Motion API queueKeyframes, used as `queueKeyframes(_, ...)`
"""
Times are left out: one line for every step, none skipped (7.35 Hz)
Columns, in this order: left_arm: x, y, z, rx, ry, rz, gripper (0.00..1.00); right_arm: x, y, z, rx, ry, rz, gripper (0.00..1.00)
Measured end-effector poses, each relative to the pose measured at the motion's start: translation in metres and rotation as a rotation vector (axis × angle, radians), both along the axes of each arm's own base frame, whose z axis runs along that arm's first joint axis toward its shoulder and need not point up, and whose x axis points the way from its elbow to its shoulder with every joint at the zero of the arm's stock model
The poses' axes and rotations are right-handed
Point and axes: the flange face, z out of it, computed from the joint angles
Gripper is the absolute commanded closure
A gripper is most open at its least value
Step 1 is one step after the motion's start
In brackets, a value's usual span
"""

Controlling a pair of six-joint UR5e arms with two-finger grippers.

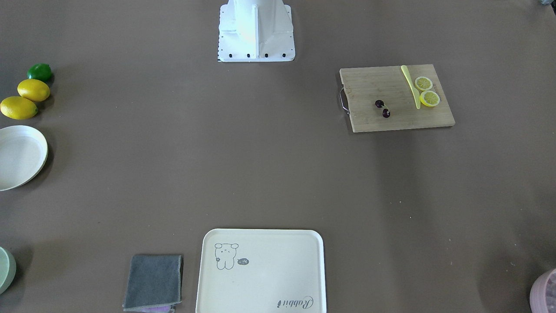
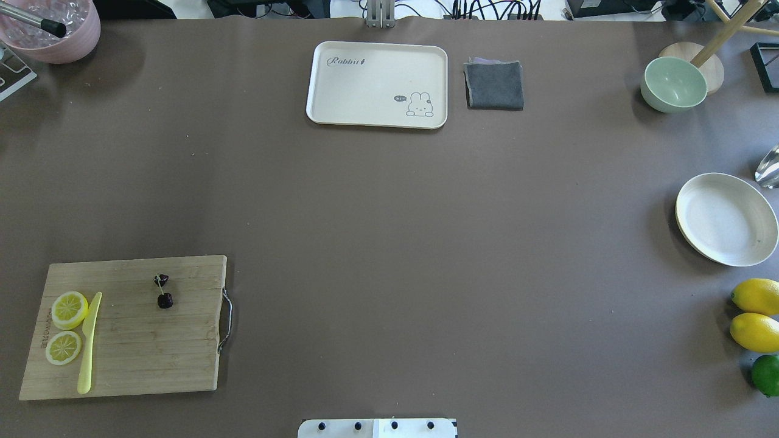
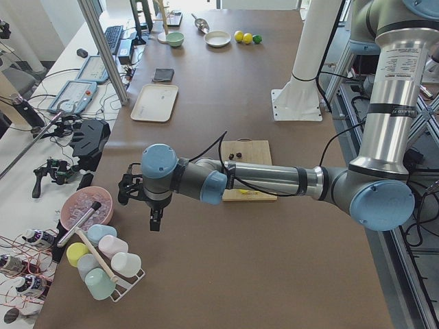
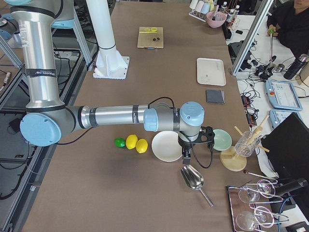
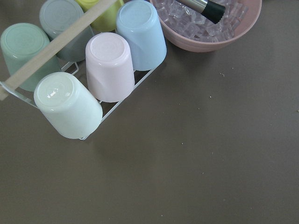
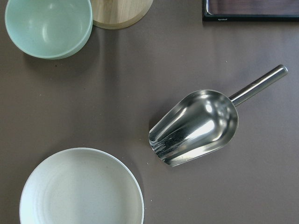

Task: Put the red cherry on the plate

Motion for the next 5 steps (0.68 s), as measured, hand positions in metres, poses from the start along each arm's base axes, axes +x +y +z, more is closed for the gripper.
queueKeyframes(0.0,0.0,-0.0003,0.003,0.0,0.002,0.02,-0.0002,-0.0001,-0.0002,0.0,-0.002,0.0,0.0)
queueKeyframes(0.0003,0.0002,-0.0005,0.006,-0.001,0.004,0.02,-0.0003,-0.0006,-0.0009,0.001,-0.003,0.0,0.0)
queueKeyframes(0.0004,0.0005,-0.0002,0.006,-0.002,0.004,0.02,-0.0004,-0.0007,-0.0012,0.002,-0.004,0.0,0.0)
queueKeyframes(0.0004,0.0007,0.0007,0.005,-0.002,0.005,0.02,-0.0004,-0.0002,-0.0012,0.002,-0.005,-0.001,0.0)
queueKeyframes(0.0005,0.001,0.0015,0.004,-0.003,0.005,0.02,-0.0004,0.0007,-0.001,0.002,-0.005,-0.001,0.0)
